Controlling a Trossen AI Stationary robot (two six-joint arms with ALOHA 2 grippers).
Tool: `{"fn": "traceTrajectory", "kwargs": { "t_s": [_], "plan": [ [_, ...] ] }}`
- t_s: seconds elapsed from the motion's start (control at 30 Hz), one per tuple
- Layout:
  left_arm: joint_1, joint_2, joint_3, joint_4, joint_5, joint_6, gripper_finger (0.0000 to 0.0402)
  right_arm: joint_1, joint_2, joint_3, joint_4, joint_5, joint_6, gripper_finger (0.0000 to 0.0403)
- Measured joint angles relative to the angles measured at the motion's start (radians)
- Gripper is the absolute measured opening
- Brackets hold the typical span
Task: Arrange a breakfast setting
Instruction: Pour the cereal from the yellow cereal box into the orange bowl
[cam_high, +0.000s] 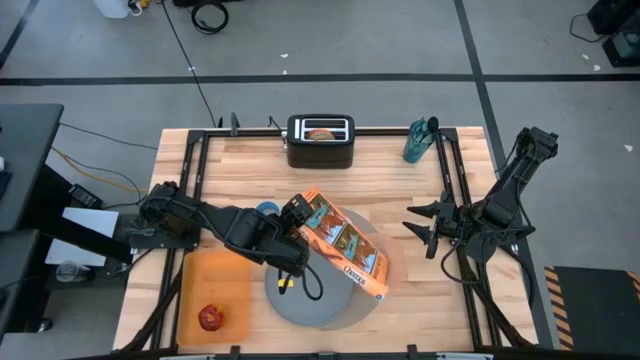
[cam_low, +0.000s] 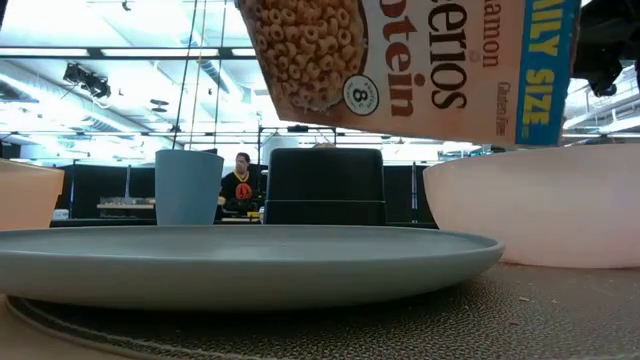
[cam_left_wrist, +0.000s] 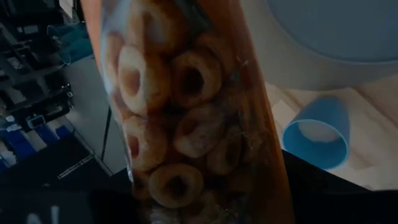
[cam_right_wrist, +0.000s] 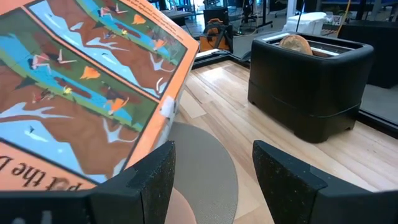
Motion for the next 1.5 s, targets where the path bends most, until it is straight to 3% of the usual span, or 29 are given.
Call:
{"fn": "traceTrajectory", "kwargs": {
  "t_s": [0.5,0.8,0.87,1.0,1.1,1.27,1.5],
  "plan": [
    [0.032,0.019,0.0,-0.001,0.02,-0.019,0.0212,0.0,0.0,0.0,0.01,-0.017,-0.011,0.0222],
    [0.052,0.019,0.0,0.001,0.043,-0.04,0.0212,-0.001,0.107,0.007,0.148,-0.31,-0.075,0.0214],
    [0.056,0.02,0.0,0.0,0.056,-0.05,0.0212,-0.01,0.143,0.039,0.114,-0.313,-0.06,0.0213],
    [0.057,0.034,0.0,0.001,0.059,-0.057,0.0212,-0.073,0.175,0.098,-0.127,-0.262,0.129,0.0213],
    [0.047,0.036,0.0,-0.001,0.069,-0.054,0.0212,-0.16,0.178,0.096,-0.212,-0.349,0.208,0.0213],
    [0.072,0.039,0.0,-0.001,0.062,-0.056,0.0212,-0.291,0.207,0.087,-0.202,-0.553,0.184,0.0213],
    [0.079,0.037,0.0,0.001,0.058,-0.042,0.0212,-0.328,0.216,0.087,-0.182,-0.575,0.134,0.0213]
  ]
}}
